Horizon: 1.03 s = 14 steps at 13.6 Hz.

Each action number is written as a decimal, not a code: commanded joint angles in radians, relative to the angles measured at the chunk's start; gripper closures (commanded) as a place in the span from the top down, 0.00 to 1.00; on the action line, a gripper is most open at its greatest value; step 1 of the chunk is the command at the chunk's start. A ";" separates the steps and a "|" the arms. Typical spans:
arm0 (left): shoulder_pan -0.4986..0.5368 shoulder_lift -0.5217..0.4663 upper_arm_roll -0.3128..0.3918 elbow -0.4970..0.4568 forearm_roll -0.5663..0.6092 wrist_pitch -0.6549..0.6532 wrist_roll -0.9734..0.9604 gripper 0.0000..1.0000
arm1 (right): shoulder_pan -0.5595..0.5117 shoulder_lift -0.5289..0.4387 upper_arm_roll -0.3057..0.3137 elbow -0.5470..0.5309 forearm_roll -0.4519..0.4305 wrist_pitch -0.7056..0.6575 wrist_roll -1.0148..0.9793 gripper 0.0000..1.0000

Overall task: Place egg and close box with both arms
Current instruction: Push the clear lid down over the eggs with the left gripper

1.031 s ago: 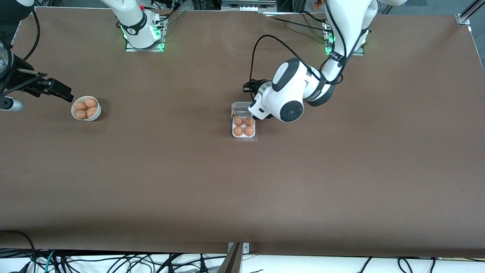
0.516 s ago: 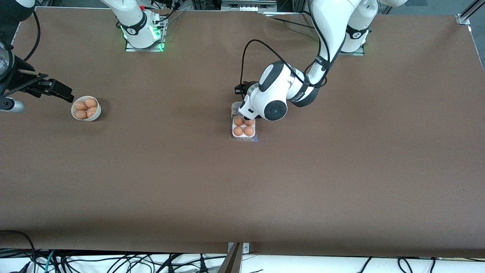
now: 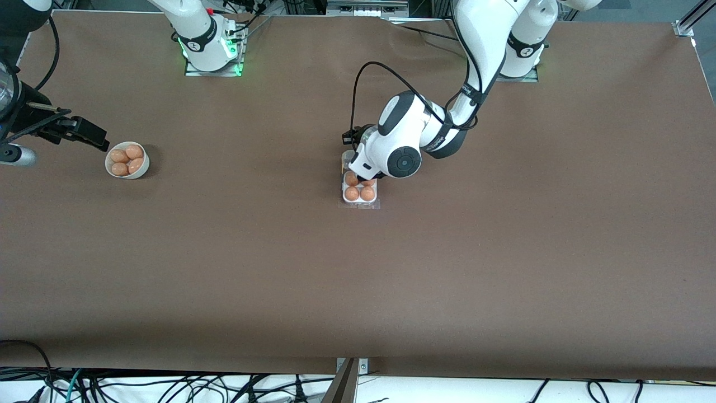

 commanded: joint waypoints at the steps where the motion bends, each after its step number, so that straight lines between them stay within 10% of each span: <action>1: -0.018 0.016 0.017 0.052 0.059 -0.001 -0.044 0.00 | -0.005 -0.007 0.004 -0.002 0.013 -0.002 -0.012 1.00; 14: -0.012 0.026 0.025 0.090 0.133 0.090 -0.096 0.00 | -0.005 -0.009 0.004 -0.002 0.013 -0.002 -0.012 1.00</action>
